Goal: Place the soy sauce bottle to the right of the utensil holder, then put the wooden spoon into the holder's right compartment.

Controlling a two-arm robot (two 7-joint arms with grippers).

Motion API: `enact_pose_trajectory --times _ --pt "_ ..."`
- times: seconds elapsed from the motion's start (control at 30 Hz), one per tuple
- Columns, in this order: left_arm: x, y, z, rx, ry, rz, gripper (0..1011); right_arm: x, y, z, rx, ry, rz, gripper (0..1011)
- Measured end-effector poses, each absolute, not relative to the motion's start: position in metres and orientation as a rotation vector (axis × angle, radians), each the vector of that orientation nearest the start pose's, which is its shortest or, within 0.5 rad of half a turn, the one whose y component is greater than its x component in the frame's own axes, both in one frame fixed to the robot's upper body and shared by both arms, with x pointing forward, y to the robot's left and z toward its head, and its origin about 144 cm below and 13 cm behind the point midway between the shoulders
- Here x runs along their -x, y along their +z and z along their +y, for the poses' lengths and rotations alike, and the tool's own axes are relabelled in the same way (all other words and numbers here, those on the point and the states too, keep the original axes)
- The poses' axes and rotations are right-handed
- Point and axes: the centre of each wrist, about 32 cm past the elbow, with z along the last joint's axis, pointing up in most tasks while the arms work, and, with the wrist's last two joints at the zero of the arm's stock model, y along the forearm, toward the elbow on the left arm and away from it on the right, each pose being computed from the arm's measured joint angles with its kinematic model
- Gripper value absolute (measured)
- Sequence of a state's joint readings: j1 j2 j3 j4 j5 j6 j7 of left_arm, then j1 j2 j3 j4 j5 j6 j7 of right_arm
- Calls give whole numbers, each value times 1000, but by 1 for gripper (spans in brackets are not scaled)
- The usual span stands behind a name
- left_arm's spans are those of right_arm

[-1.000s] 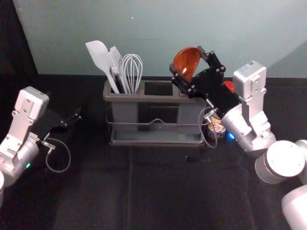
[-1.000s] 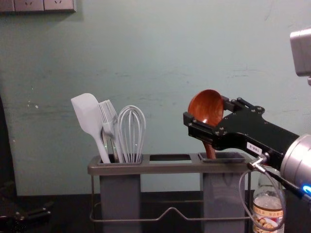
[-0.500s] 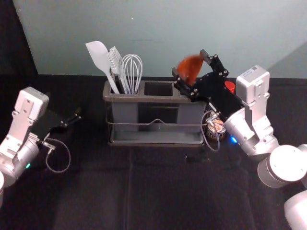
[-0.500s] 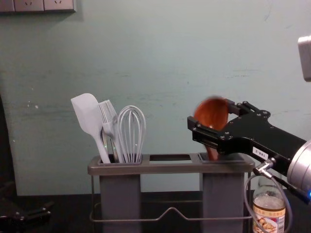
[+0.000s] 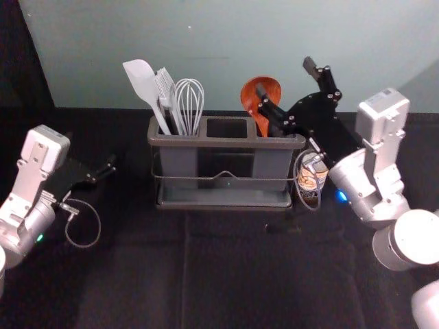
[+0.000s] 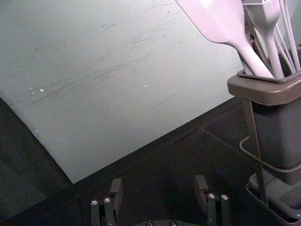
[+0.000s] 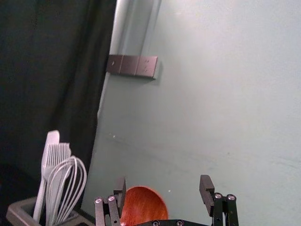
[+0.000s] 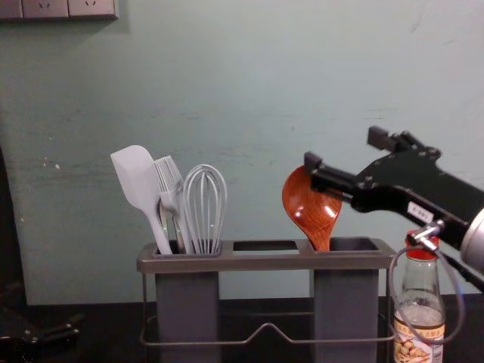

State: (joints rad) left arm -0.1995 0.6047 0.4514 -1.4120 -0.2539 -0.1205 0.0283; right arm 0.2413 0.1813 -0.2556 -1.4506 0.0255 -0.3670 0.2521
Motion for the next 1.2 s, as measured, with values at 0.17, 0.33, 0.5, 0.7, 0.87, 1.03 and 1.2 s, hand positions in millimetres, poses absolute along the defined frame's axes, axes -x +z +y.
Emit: enact_pose_trajectory --times 0.17,0.33,0.5,0.7,0.87,1.03,1.2 --pt "-489 1140 310 -304 1248 -285 1005 -497 1186 -211 -192 -1066 -468 1002" --pt "-489 1140 310 -304 1248 -285 1005 -472 1186 -217 -179 -1084 -443 1002" --pt "-489 1140 310 -304 1248 -285 1005 -437 1186 -229 -172 -1113 -414 1002" --pt "-489 1140 310 -304 1248 -285 1005 -415 1186 -252 -146 -1200 -409 1002" --pt "-489 1140 310 -304 1248 -285 1005 -410 1187 -277 -53 -1305 -407 1002" --pt "-489 1140 310 -304 1248 -285 1005 -411 1182 -290 66 -1362 -398 1002" --pt "-489 1140 310 -304 1248 -285 1005 -415 1176 -296 231 -1400 -355 1000"
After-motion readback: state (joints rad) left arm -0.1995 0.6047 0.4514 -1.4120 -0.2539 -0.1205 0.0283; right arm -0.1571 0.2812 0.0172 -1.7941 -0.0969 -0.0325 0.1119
